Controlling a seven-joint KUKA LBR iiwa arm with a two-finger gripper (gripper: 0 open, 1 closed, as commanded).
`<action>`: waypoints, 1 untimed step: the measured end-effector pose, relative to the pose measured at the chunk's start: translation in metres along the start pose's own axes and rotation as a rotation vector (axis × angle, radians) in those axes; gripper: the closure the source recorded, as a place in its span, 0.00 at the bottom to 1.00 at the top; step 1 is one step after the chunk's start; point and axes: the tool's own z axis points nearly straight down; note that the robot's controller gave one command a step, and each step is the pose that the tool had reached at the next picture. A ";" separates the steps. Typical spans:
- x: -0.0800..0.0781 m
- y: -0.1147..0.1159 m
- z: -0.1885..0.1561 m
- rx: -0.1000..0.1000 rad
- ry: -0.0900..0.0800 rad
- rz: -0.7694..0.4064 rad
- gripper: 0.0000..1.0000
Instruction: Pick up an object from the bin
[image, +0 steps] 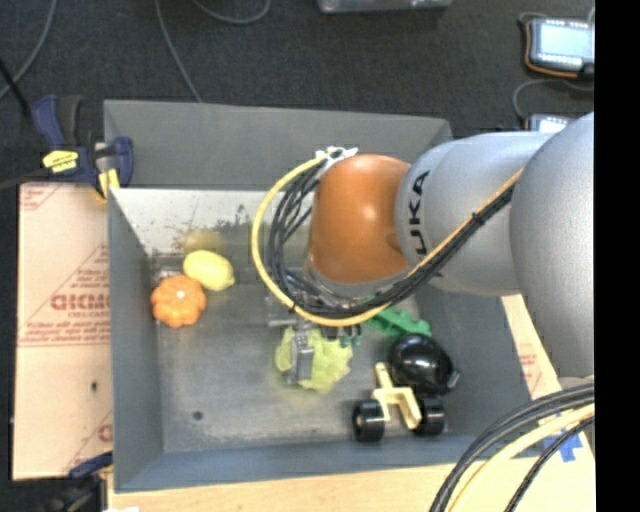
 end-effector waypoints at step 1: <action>0.003 -0.037 0.037 0.001 -0.008 -0.006 0.00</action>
Offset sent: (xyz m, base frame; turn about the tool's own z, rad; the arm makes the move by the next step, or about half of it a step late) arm -0.0289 -0.0585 -0.0426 0.1375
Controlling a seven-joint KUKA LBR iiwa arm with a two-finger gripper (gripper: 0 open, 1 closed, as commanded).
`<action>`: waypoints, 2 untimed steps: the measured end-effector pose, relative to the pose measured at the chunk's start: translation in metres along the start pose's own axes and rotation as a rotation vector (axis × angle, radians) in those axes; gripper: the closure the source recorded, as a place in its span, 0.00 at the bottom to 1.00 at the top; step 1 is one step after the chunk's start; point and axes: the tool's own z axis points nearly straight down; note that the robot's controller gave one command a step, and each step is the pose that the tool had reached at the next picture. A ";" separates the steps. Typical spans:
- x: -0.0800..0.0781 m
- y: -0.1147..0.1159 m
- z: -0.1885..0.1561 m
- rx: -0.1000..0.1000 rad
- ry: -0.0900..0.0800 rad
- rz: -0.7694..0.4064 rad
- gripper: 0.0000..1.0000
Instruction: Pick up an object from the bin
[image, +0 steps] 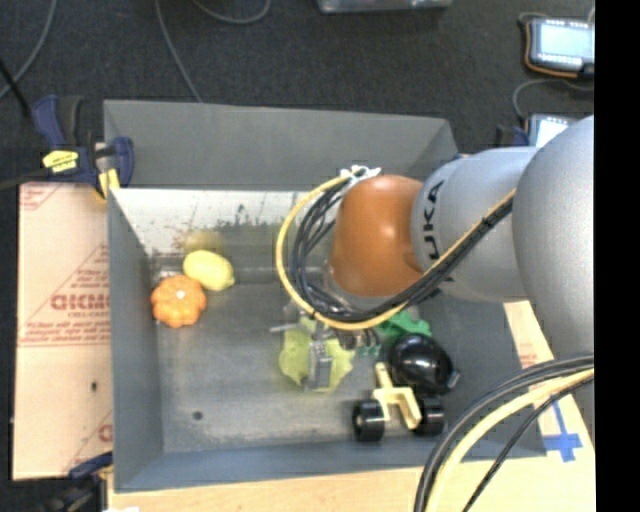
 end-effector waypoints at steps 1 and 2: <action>0.031 -0.019 0.005 0.000 0.005 0.143 1.00; 0.031 -0.019 0.005 0.000 0.005 0.144 1.00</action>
Offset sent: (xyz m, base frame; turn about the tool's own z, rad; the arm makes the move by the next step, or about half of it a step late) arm 0.0000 0.0000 0.0000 0.0000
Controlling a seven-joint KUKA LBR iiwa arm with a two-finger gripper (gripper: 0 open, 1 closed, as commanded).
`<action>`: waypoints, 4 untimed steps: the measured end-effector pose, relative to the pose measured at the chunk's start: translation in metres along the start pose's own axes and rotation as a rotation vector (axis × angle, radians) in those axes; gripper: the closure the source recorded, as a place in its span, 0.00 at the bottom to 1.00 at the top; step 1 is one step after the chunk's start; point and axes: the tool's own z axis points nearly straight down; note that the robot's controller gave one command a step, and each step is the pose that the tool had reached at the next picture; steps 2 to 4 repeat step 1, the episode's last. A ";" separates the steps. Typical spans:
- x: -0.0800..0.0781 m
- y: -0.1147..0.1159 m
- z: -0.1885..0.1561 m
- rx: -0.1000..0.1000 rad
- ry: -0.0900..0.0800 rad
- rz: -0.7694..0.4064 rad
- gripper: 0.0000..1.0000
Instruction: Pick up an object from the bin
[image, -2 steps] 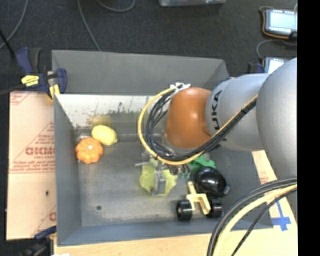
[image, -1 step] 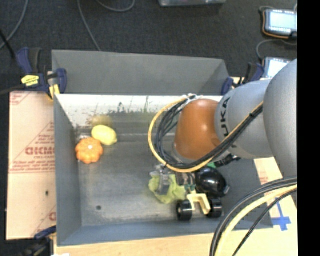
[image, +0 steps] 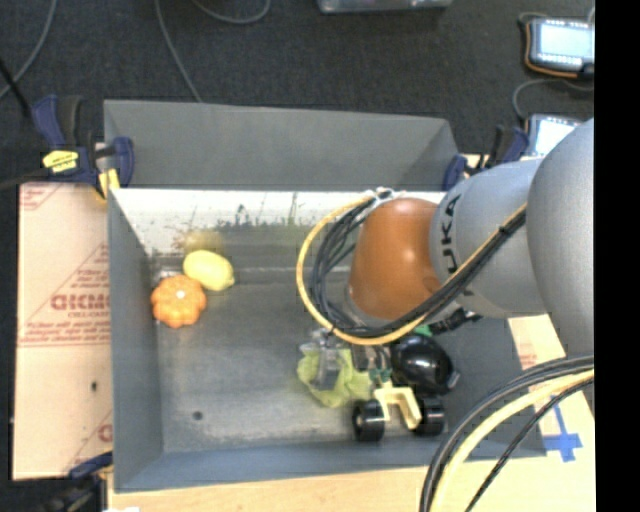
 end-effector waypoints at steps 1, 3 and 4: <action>-0.008 -0.001 -0.186 0.001 -0.012 -0.049 1.00; -0.008 -0.001 -0.186 0.001 -0.012 -0.049 1.00; -0.008 -0.001 -0.186 0.001 -0.012 -0.049 1.00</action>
Offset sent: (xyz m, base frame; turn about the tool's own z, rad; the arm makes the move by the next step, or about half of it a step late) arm 0.0000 0.0000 0.0000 0.0000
